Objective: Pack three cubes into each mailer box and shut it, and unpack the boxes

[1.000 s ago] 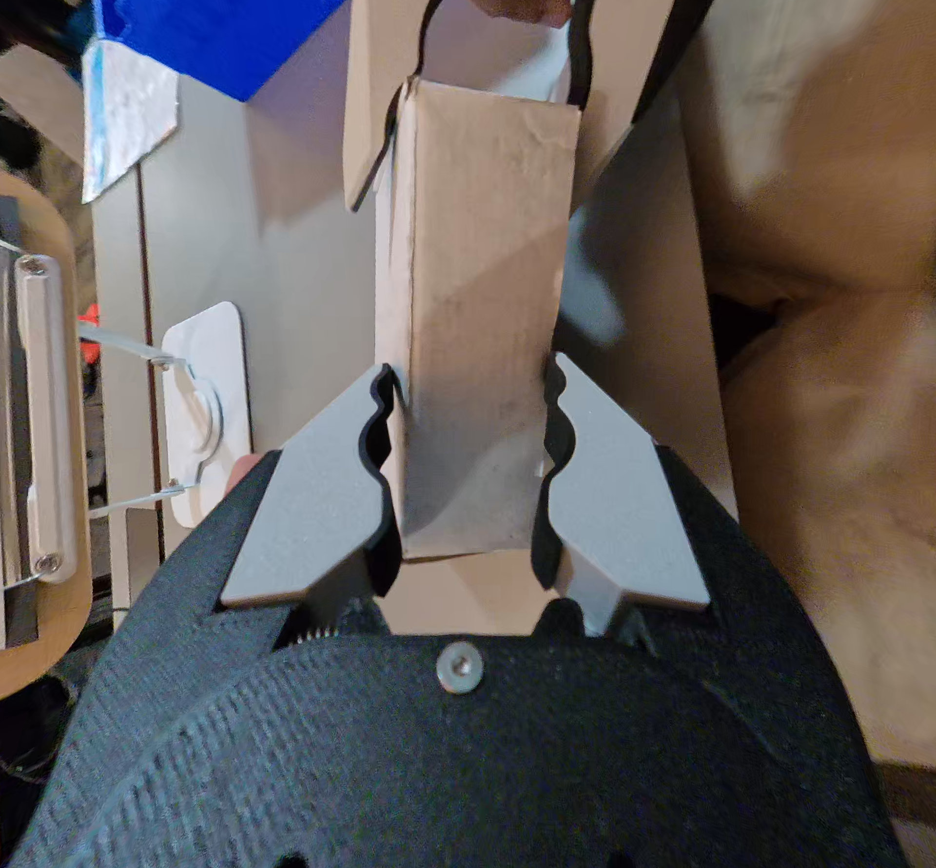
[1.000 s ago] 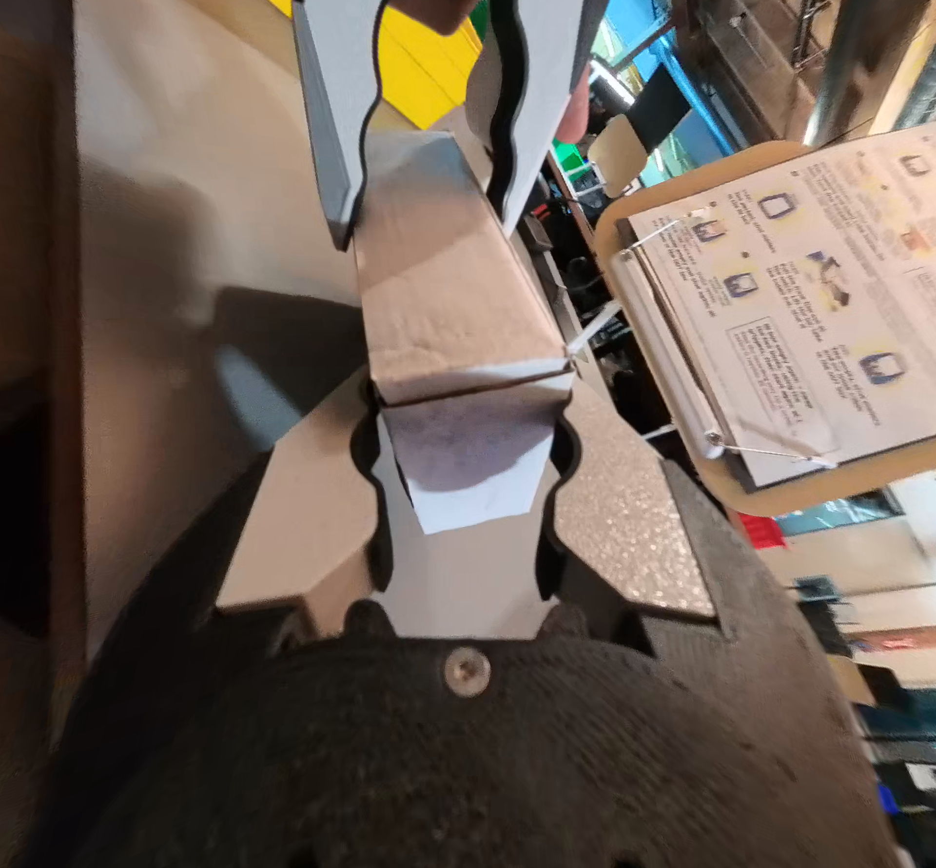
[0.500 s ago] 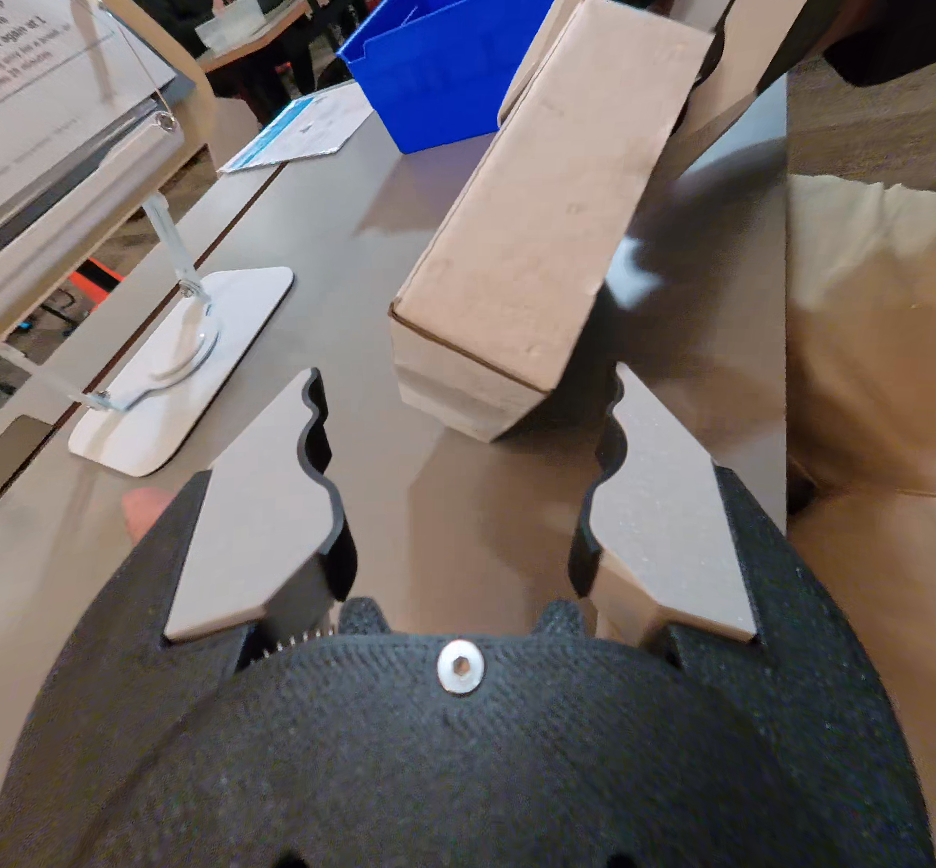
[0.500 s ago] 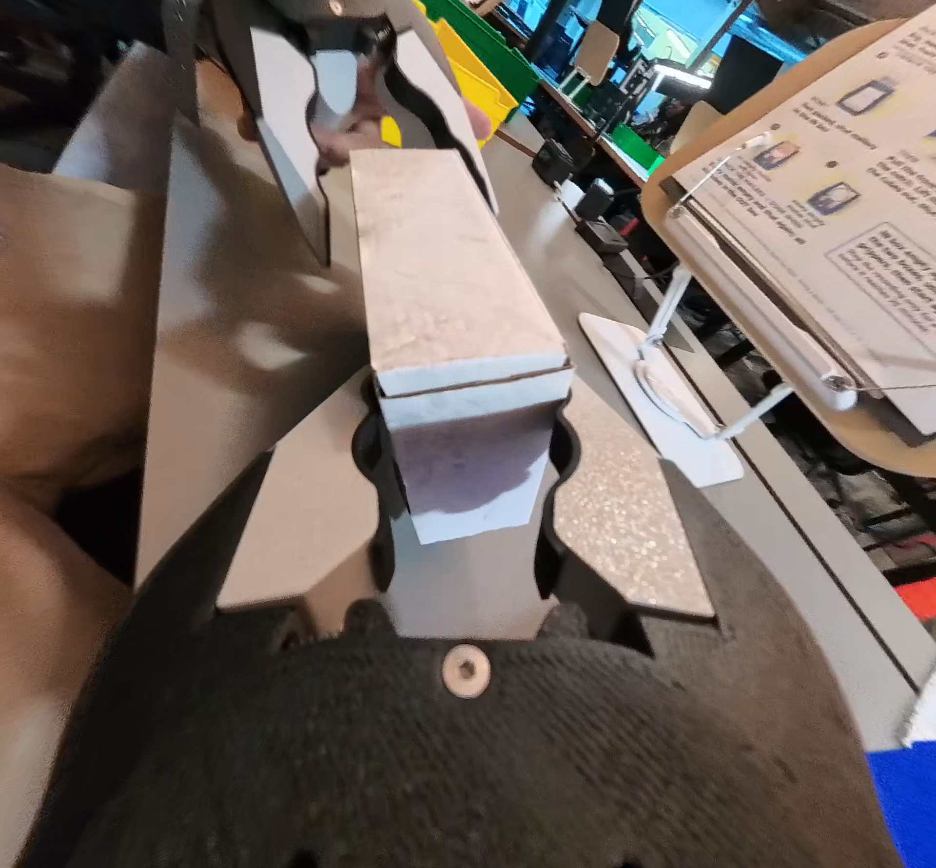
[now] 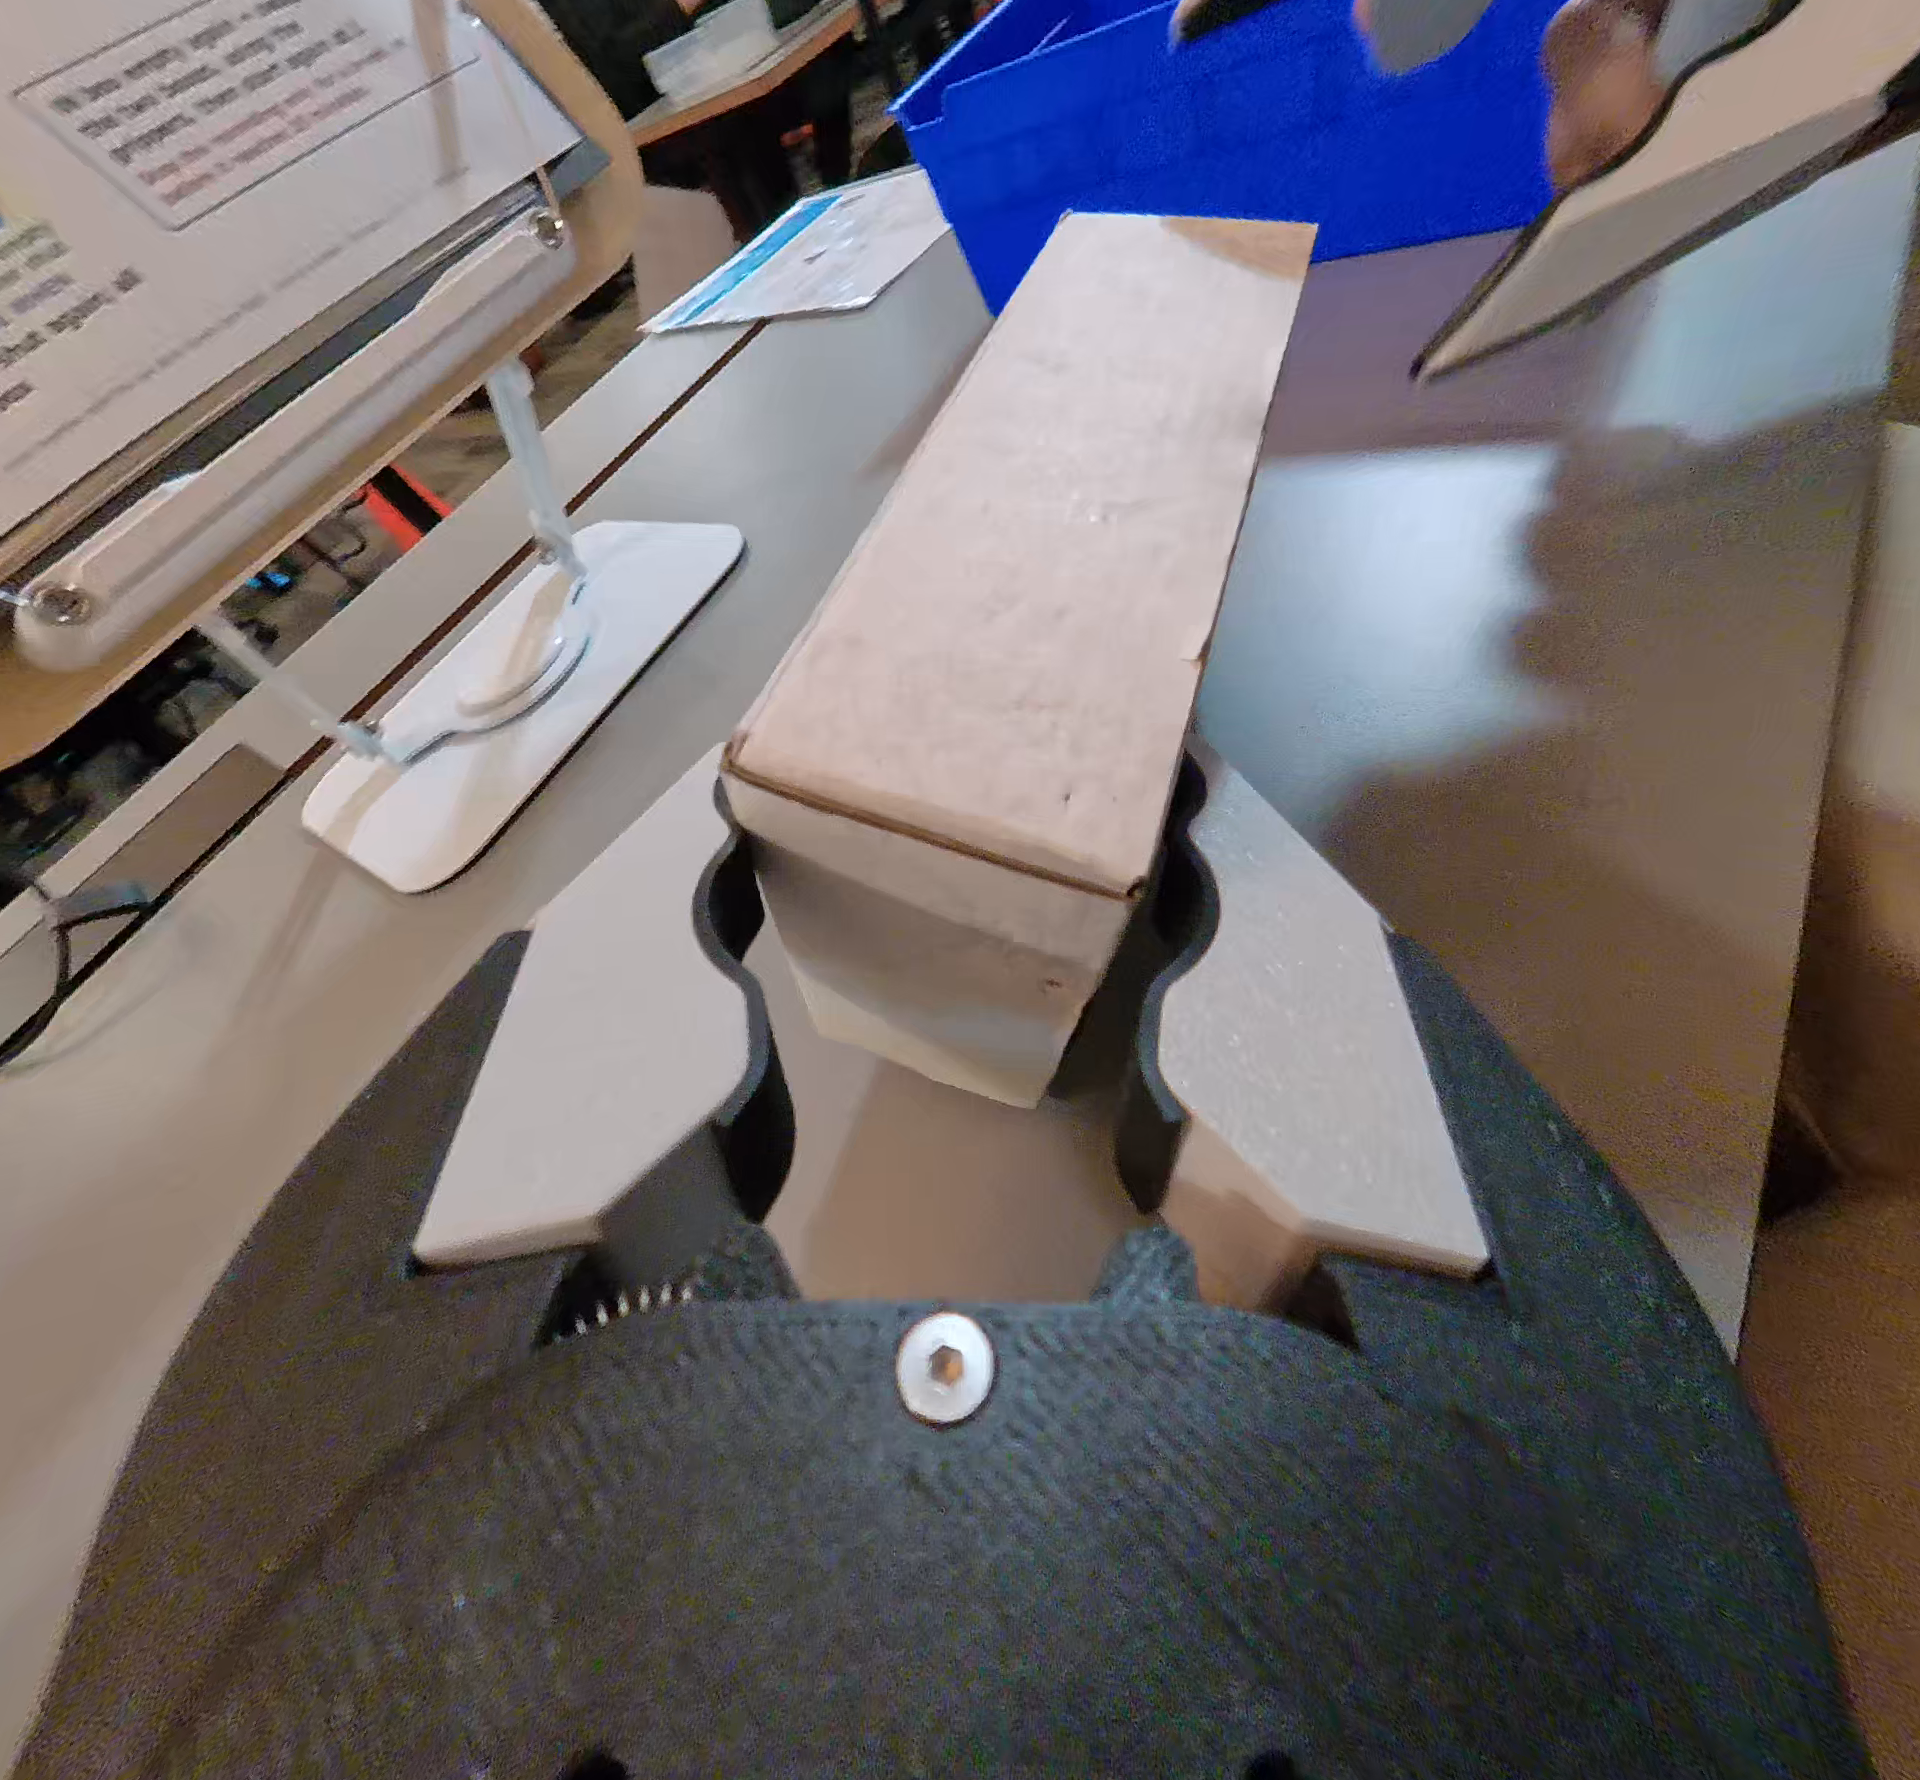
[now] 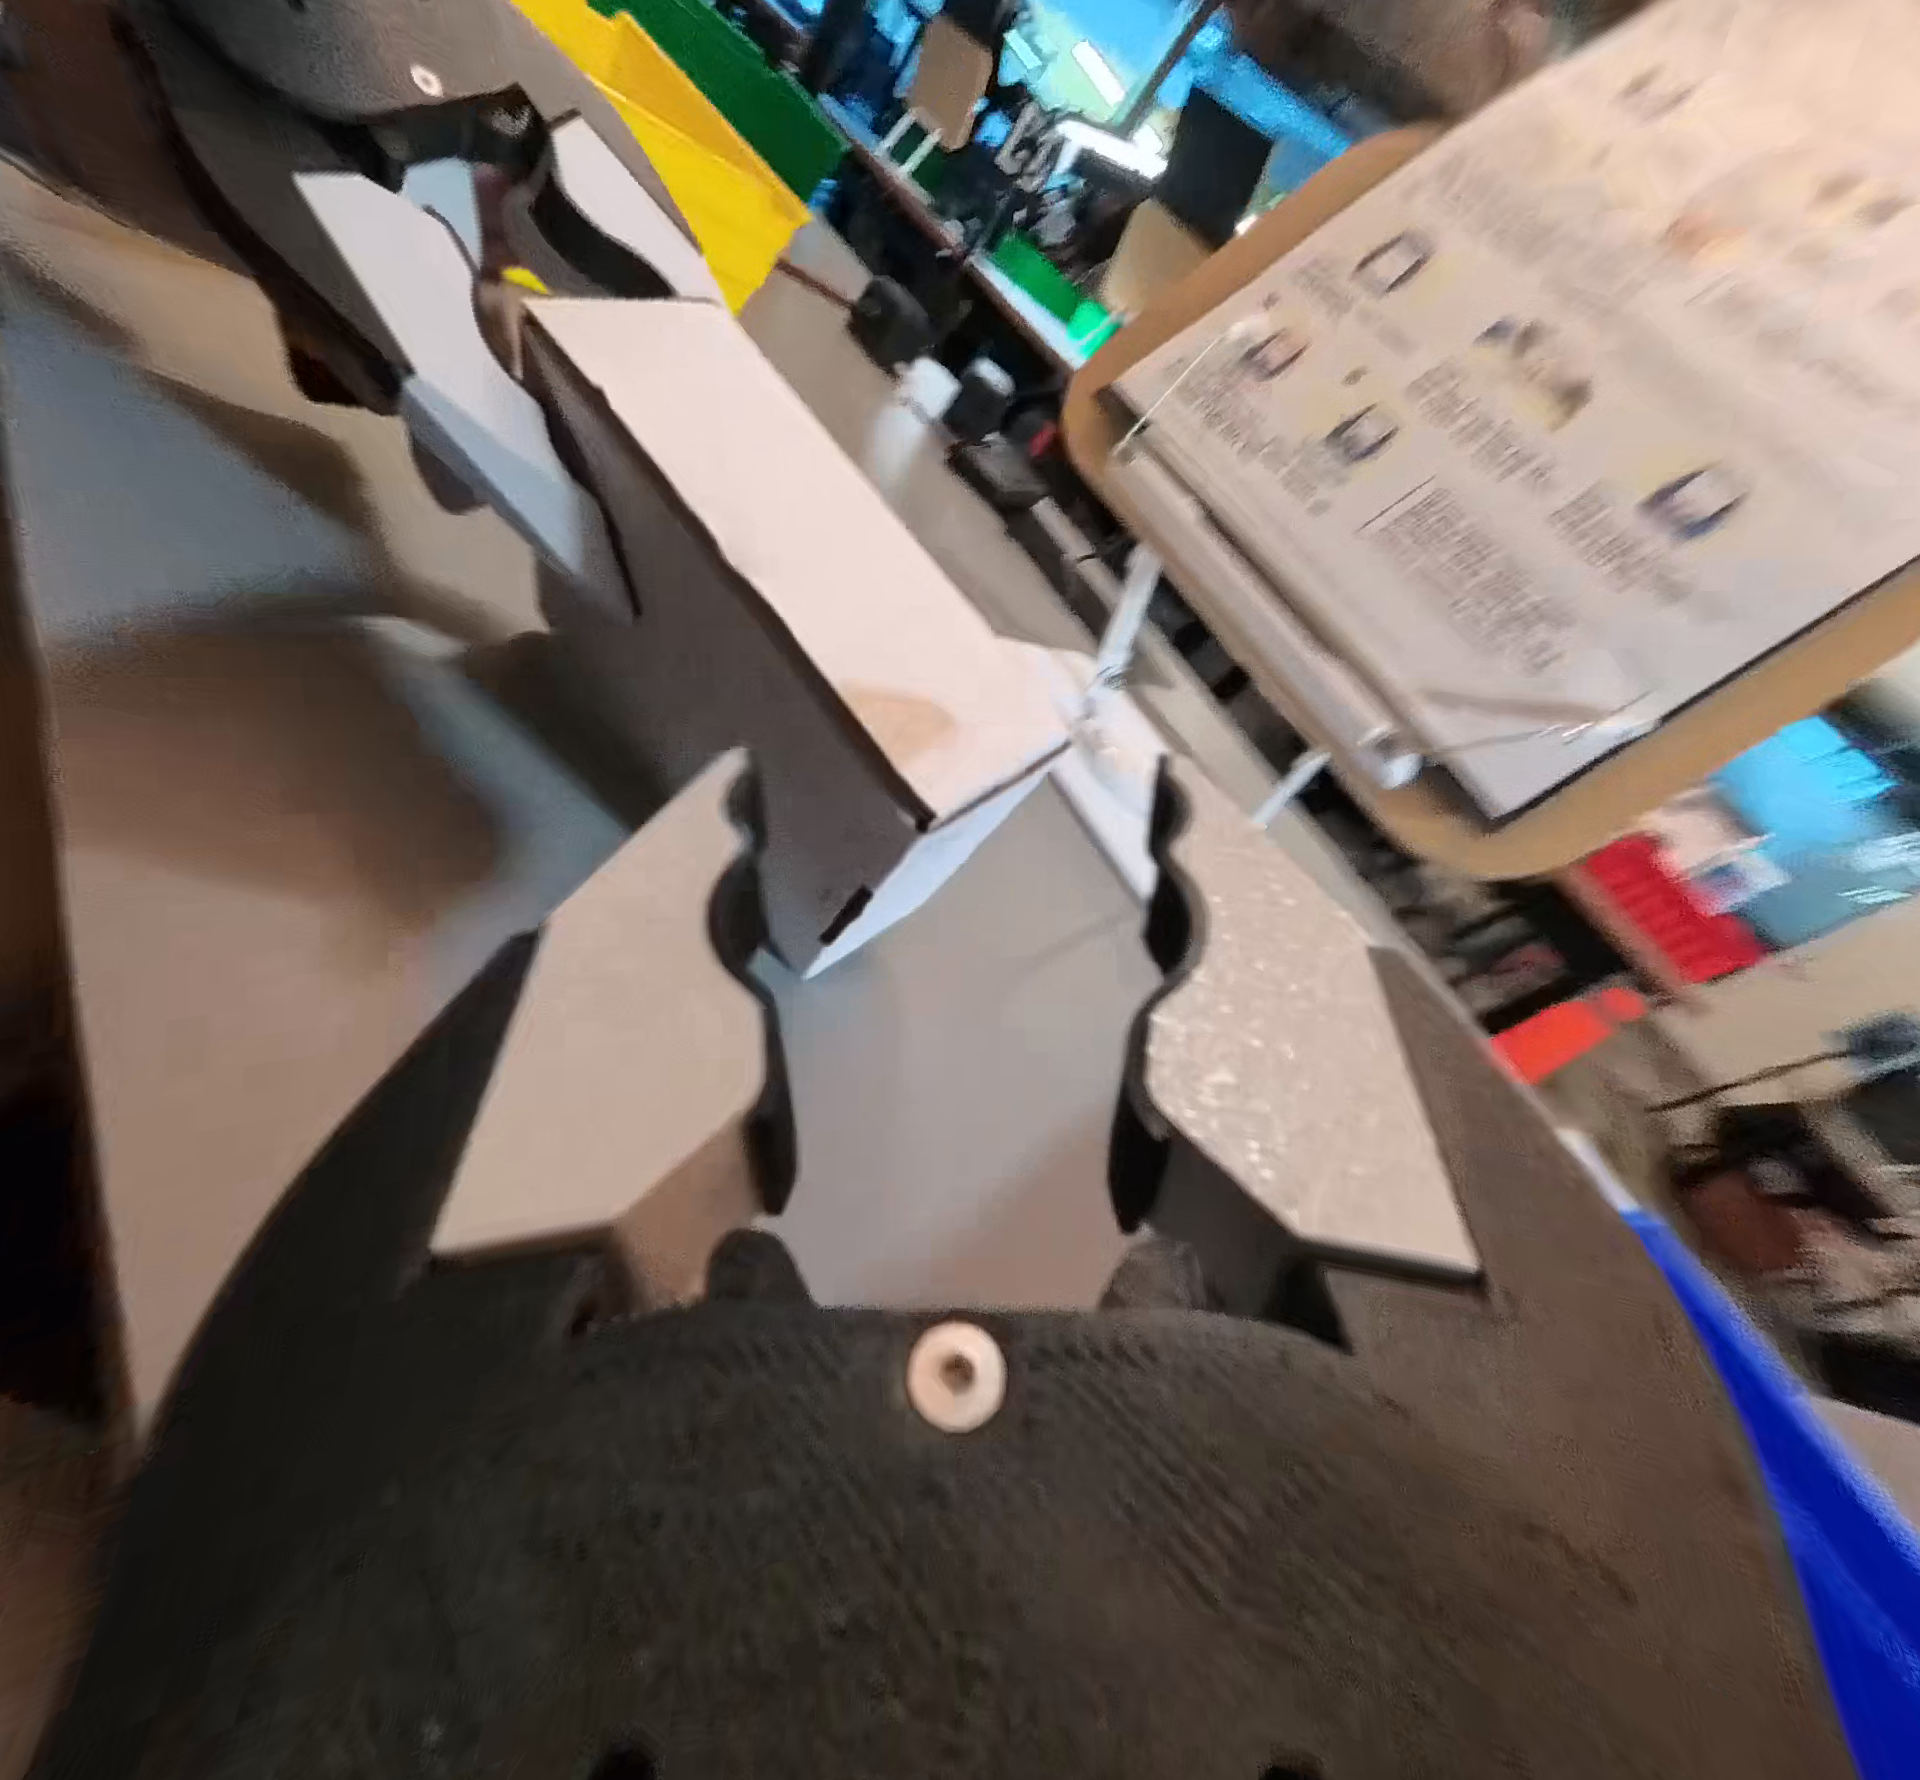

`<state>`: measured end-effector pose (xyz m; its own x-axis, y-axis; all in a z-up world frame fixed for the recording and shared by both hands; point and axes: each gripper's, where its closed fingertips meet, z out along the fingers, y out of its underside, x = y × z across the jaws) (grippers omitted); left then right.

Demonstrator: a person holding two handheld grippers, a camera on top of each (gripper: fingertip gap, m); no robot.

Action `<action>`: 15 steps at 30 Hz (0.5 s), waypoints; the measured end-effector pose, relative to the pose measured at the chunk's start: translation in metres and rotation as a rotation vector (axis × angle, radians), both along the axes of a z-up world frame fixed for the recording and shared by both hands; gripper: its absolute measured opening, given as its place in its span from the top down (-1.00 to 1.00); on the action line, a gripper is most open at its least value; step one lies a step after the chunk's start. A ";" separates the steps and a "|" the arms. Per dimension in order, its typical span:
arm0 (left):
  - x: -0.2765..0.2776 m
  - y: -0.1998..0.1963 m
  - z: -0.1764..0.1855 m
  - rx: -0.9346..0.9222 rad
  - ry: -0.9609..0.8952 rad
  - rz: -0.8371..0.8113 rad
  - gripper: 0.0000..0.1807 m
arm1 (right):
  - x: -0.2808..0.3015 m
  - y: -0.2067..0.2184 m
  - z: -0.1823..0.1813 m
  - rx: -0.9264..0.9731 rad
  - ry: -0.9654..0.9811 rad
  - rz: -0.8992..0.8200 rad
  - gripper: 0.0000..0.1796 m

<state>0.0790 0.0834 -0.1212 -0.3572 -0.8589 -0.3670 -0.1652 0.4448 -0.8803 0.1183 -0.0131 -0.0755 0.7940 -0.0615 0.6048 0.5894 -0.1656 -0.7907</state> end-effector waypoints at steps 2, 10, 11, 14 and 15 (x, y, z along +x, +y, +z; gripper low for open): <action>0.002 0.001 0.003 0.002 -0.009 0.051 0.17 | -0.004 0.002 0.012 0.027 -0.134 -0.088 0.41; 0.003 -0.028 0.011 0.016 -0.032 0.086 0.21 | -0.064 0.032 0.014 -0.002 -0.511 -0.100 0.45; 0.002 -0.030 0.011 0.025 -0.034 0.081 0.21 | -0.067 0.031 0.012 -0.007 -0.554 -0.097 0.46; 0.002 -0.033 0.010 0.057 -0.046 0.074 0.21 | -0.069 0.029 0.015 0.003 -0.590 -0.099 0.55; 0.002 -0.034 0.010 0.068 -0.050 0.069 0.21 | -0.068 0.029 0.016 0.005 -0.584 -0.104 0.54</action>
